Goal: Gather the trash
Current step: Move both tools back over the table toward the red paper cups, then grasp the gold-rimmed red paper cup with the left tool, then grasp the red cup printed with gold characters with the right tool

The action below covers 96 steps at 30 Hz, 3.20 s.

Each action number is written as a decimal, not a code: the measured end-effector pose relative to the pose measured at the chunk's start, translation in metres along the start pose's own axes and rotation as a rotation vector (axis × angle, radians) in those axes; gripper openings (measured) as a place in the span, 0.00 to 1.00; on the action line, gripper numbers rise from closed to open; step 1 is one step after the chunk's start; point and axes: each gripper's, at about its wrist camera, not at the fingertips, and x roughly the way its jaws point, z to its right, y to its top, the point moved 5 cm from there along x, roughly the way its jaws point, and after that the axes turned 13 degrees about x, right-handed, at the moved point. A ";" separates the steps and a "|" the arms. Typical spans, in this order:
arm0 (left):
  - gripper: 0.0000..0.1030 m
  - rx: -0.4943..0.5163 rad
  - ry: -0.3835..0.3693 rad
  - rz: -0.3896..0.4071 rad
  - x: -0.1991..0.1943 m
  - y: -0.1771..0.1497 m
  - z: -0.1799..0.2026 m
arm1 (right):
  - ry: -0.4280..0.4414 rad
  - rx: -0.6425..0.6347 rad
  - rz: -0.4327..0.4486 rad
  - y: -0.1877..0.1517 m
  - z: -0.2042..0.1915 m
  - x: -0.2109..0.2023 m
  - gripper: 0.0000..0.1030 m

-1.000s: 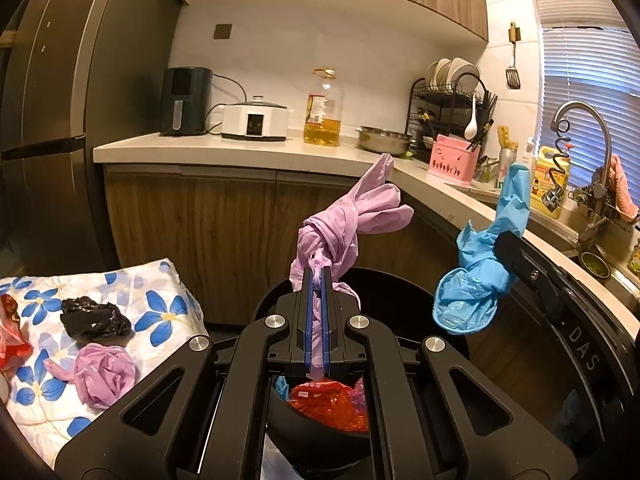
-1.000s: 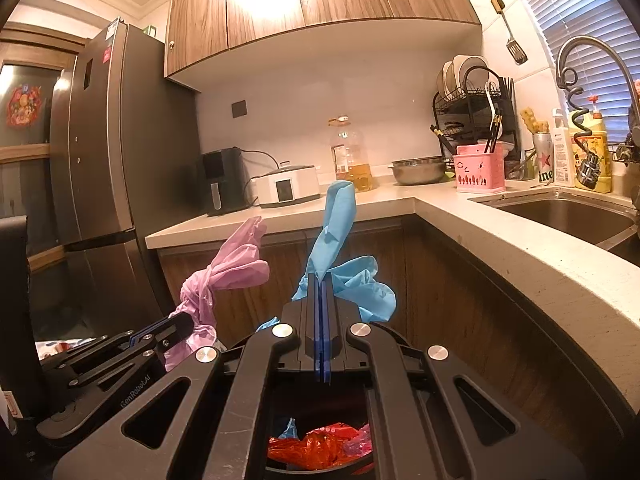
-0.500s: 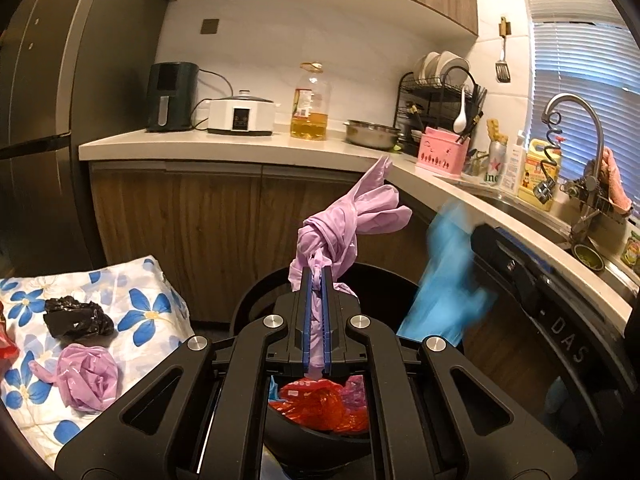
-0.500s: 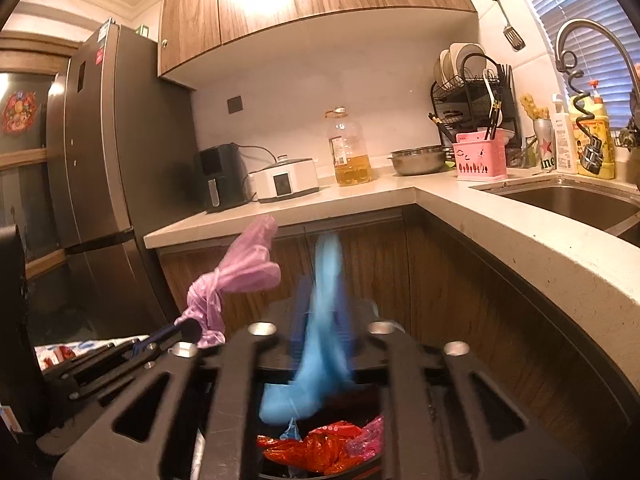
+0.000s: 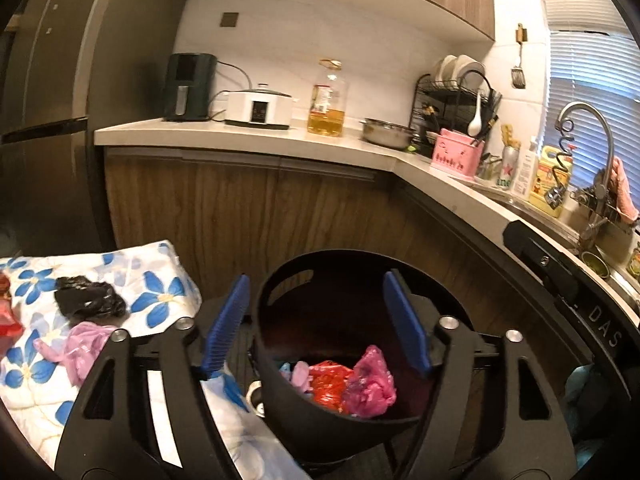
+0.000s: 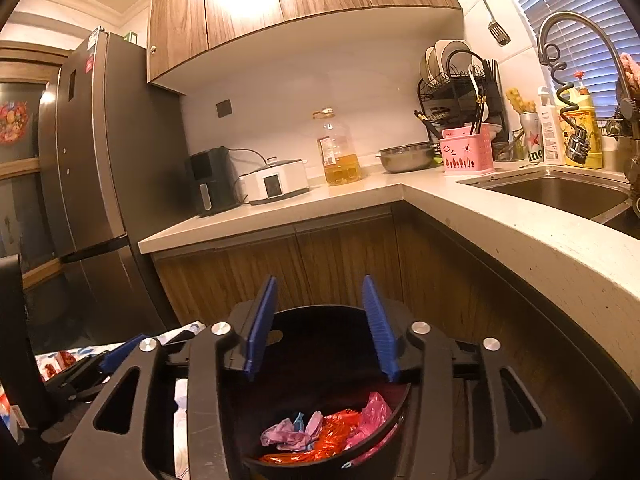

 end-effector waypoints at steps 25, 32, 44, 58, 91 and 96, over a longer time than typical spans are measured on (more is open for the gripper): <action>0.84 -0.085 0.397 0.012 -0.137 -0.072 -0.123 | 0.116 -0.053 -0.089 -0.055 -0.069 -0.042 0.60; 0.84 -0.170 0.511 -0.004 -0.185 -0.104 -0.172 | 0.179 -0.057 -0.137 -0.084 -0.105 -0.052 0.60; 0.84 -0.218 0.669 0.008 -0.253 -0.133 -0.225 | 0.291 -0.108 -0.205 -0.129 -0.169 -0.062 0.60; 0.84 -0.320 0.822 -0.034 -0.293 -0.173 -0.299 | 0.413 -0.174 -0.296 -0.183 -0.239 -0.062 0.60; 0.02 -0.531 0.632 -0.070 -0.276 -0.200 -0.356 | 0.535 -0.357 -0.452 -0.260 -0.335 -0.023 0.68; 0.02 -0.490 0.639 -0.036 -0.295 -0.188 -0.350 | 0.535 -0.411 -0.491 -0.275 -0.348 -0.012 0.70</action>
